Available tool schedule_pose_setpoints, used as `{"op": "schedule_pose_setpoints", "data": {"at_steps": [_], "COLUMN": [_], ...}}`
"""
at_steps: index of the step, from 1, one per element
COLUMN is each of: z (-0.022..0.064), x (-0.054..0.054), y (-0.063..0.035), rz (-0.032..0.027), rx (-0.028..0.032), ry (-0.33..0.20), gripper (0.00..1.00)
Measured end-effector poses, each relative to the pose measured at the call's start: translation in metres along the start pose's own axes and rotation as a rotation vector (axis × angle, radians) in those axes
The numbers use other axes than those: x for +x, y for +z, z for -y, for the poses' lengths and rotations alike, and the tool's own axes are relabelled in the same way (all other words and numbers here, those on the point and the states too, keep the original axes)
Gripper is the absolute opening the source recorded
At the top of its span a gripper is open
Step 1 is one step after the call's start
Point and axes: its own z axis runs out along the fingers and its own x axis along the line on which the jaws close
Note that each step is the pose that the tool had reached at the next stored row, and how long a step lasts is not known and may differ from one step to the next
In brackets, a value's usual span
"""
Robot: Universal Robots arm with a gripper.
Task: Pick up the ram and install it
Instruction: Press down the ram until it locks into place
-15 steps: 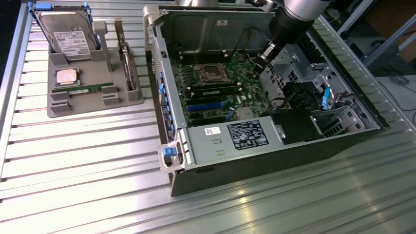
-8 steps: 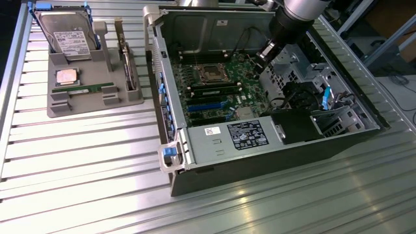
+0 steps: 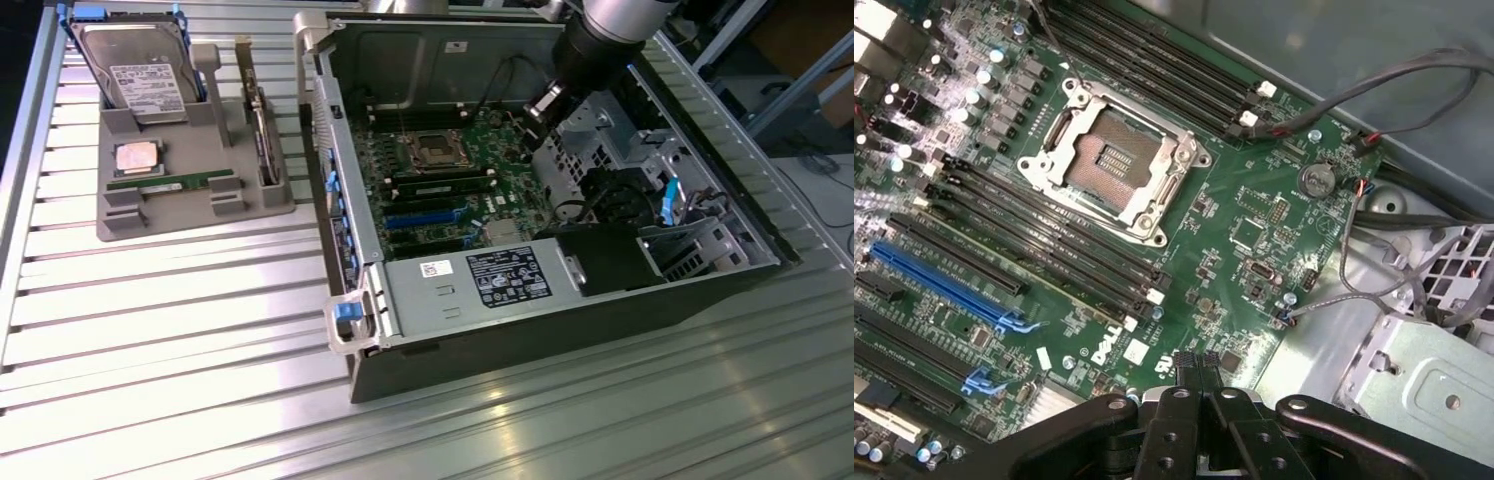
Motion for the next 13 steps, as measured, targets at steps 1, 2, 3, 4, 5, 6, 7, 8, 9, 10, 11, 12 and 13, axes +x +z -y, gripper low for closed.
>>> {"op": "schedule_pose_setpoints", "data": {"at_steps": [1,2,3,4,5,6,7,8,9,10,11,12,13], "z": [0.0,0.0,0.0,0.0,0.0,0.0,0.0,0.0,0.0,0.0,0.0,0.0,0.0], "x": [0.0,0.0,0.0,0.0,0.0,0.0,0.0,0.0,0.0,0.0,0.0,0.0,0.0], "y": [0.0,0.0,0.0,0.0,0.0,0.0,0.0,0.0,0.0,0.0,0.0,0.0,0.0], "rz": [0.0013,0.0026,0.0032,0.0037,0.0041,0.0047,0.005,0.0054,0.006,0.0066,0.0072,0.0077,0.0084], "rx": [0.0001,0.0002,0.0003,0.0003,0.0003,0.0003,0.0004,0.0004,0.0005,0.0005,0.0006,0.0006,0.0007], "ry": [0.02,0.038,0.047,0.054,0.061,0.068,0.074,0.079,0.087,0.097,0.106,0.112,0.124], "gripper": [0.11,0.11,0.11,0.11,0.11,0.11,0.11,0.11,0.11,0.11,0.11,0.11,0.11]}}
